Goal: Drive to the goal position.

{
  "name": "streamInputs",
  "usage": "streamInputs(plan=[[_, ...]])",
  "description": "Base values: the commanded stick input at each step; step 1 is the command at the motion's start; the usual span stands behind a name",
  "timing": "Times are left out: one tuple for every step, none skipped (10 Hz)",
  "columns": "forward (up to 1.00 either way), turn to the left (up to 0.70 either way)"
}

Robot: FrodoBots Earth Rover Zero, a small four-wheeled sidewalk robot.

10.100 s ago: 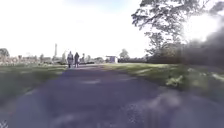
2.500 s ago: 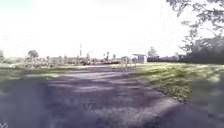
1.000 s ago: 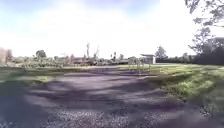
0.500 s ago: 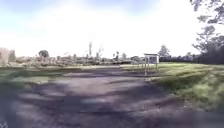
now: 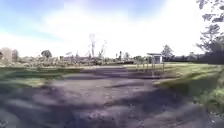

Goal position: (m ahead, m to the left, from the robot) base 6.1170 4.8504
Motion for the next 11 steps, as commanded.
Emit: streamInputs(plan=[[0.85,0.00],[0.85,0.00],[0.85,0.00],[0.85,0.00],[0.85,0.00],[0.85,-0.01],[0.85,-0.04],[0.85,-0.07],[0.85,-0.34],[0.85,-0.34],[0.85,-0.34]])
